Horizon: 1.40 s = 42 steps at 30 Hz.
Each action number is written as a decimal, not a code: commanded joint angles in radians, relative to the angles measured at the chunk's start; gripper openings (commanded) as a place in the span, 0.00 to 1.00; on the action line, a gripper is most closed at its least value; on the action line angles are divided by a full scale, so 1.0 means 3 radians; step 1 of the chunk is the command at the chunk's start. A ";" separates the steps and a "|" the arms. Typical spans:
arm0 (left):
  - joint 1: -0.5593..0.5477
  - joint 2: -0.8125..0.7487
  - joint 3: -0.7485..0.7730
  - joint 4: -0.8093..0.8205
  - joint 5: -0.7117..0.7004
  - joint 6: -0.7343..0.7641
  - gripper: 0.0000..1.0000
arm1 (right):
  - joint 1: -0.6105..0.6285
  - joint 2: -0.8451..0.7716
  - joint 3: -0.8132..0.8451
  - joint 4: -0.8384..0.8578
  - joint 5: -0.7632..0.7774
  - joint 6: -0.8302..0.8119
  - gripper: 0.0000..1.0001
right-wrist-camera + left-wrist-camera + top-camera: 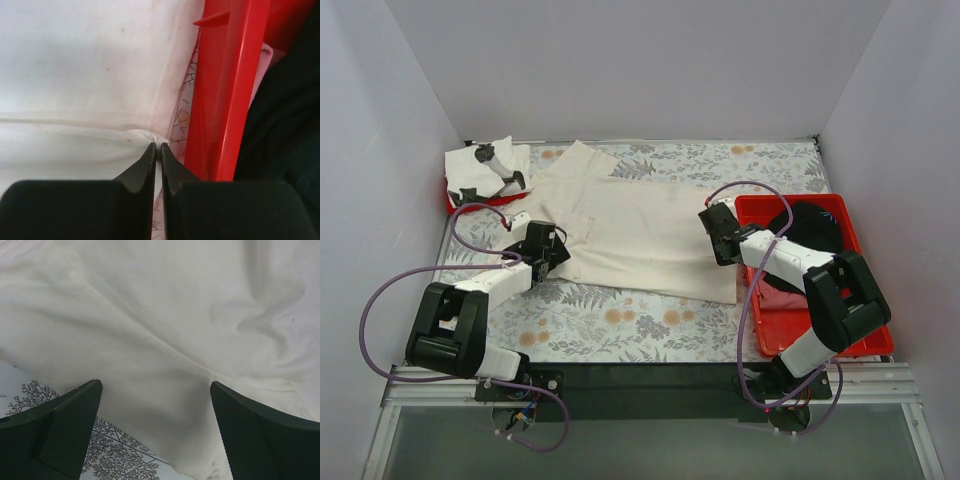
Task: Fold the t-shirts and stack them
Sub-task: Fold the tshirt
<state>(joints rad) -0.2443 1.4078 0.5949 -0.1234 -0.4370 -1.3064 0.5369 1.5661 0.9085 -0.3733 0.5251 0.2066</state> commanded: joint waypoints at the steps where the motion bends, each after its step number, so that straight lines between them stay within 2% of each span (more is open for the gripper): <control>1: 0.0017 -0.0132 -0.0040 -0.0018 -0.0031 -0.0017 0.83 | -0.0010 -0.0005 0.0029 -0.0090 0.0177 0.0038 0.01; 3: 0.0012 -0.0132 -0.0040 -0.0023 -0.0052 -0.0017 0.83 | -0.0010 -0.0005 0.0050 -0.0111 0.0162 0.0043 0.03; 4: 0.0017 -0.0132 -0.0040 -0.0018 -0.0062 -0.0017 0.83 | -0.0010 -0.0015 0.0055 -0.0111 0.0142 0.0038 0.09; 5: 0.0012 -0.0137 -0.0045 -0.0023 -0.0062 -0.0027 0.83 | -0.0005 -0.0046 0.0070 -0.0116 0.0061 0.0017 0.26; 8: 0.0012 -0.0147 -0.0045 -0.0064 -0.0123 -0.0043 0.84 | 0.0025 -0.0143 0.0111 -0.0111 -0.0129 -0.0054 0.48; 11: 0.0017 -0.0193 -0.0050 -0.0105 -0.0215 -0.0063 0.84 | 0.0153 -0.0240 0.0157 -0.0111 -0.0267 -0.0100 0.54; 16: 0.0012 -0.0326 -0.0096 -0.0080 -0.0205 -0.0068 0.84 | 0.0455 -0.0352 0.0203 0.0012 -0.0625 -0.0095 0.57; 20: 0.0017 -0.0331 -0.0117 -0.0069 -0.0190 -0.0074 0.84 | 0.0598 -0.0399 0.0061 0.0409 -0.1273 -0.0019 0.57; 23: 0.0012 -0.0316 -0.0117 -0.0064 -0.0185 -0.0074 0.84 | 0.0644 -0.0368 -0.0062 0.0625 -0.1520 0.0078 0.57; 35: 0.0012 -0.0347 -0.0147 -0.0013 -0.0164 -0.0053 0.84 | 0.0741 -0.0358 -0.0502 0.0544 -0.1020 0.0288 0.58; 42: 0.0012 -0.0428 -0.0193 0.0038 -0.0154 -0.0038 0.85 | 0.0741 -0.0179 -0.0564 0.0513 -0.0922 0.0242 0.58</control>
<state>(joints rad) -0.2443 1.3312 0.5507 -0.1291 -0.4656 -1.3231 0.7551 1.4921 0.7540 -0.2291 0.2146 0.2718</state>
